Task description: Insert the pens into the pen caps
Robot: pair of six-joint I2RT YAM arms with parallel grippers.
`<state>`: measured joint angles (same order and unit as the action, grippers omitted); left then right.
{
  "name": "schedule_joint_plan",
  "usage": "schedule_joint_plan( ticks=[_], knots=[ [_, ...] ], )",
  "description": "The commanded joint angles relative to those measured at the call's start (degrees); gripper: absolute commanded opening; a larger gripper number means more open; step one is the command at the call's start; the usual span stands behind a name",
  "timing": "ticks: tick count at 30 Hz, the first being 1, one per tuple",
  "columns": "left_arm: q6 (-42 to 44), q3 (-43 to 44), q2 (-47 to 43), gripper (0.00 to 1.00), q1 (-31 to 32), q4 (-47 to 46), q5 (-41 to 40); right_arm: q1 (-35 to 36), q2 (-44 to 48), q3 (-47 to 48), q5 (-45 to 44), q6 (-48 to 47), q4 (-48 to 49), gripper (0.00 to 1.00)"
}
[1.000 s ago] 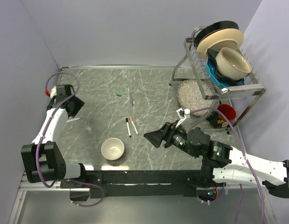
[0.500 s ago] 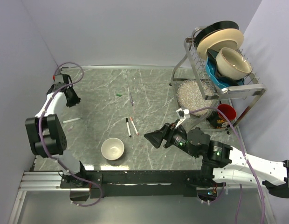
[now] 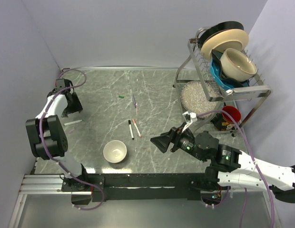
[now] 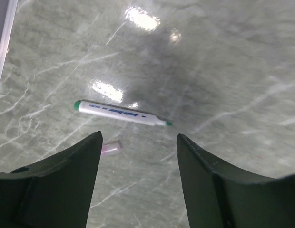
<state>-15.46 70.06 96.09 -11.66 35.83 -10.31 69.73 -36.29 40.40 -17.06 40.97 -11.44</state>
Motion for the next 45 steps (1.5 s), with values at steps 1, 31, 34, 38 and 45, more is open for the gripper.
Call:
schedule_joint_plan(
  ticks=[1, 31, 34, 38, 45],
  knots=[
    [-1.41, -3.69, -11.7, 0.68, -0.12, -9.33, 4.5, -0.13, 0.17, 2.32, 0.36, -1.95, -0.42, 0.84],
    [31.89, 7.55, 5.51, 0.6, 5.42, 5.56, 3.72, -0.13, 11.42, -3.58, -4.39, -3.88, -1.21, 0.87],
    [34.62, 3.34, 5.25, 0.58, 7.17, 4.86, 0.57, -0.21, 11.25, -3.31, -4.39, -4.93, -1.56, 0.87],
    [37.86, -2.37, 3.23, 0.57, 7.62, 2.23, -3.05, -0.3, 11.07, -3.31, -4.12, -5.72, -2.01, 0.88],
    [39.54, -2.92, 5.59, 0.52, 7.7, 0.9, -2.26, -0.39, 11.95, -4.19, -5.0, -5.55, -2.53, 0.88]
  ],
)
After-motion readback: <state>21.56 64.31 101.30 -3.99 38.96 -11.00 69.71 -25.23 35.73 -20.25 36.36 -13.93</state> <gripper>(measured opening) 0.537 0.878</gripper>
